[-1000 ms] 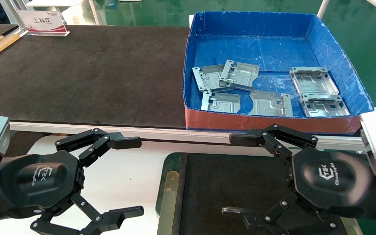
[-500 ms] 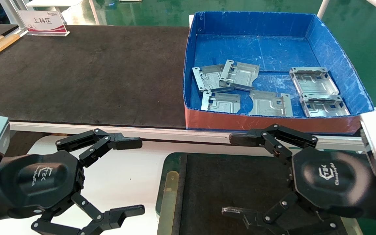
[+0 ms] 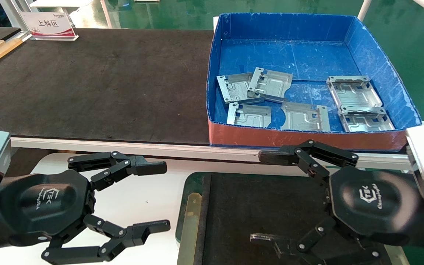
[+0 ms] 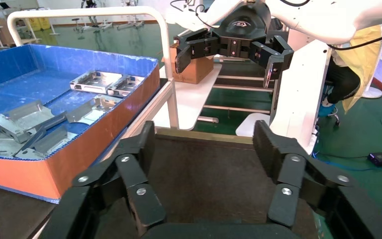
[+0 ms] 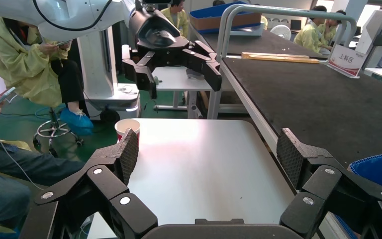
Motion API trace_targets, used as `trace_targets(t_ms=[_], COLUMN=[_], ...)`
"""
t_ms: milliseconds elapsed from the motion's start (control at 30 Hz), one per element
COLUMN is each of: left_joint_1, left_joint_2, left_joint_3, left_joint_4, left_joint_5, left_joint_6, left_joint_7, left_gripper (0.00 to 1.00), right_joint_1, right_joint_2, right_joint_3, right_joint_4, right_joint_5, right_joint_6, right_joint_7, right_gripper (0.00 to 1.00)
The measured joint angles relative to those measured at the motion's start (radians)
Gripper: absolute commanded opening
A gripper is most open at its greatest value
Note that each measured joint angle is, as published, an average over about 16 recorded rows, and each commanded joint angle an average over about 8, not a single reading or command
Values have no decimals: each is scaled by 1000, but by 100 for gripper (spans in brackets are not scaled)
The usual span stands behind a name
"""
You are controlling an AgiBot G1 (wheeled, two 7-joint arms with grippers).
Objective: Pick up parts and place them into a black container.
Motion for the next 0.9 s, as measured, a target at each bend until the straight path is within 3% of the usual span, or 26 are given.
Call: trace_targets(t_ms=[900], left_joint_1=[0], left_joint_2=[0], left_joint_3=[0], left_joint_4=[0], left_joint_5=[0], left_joint_6=[0], left_joint_7=[0], left_gripper=[0], right_joint_1=[0], right_joint_2=[0], right_joint_3=[0], right_joint_4=[0], right_joint_5=[0], right_joint_6=[0], right_joint_7=[0], right_gripper=[100])
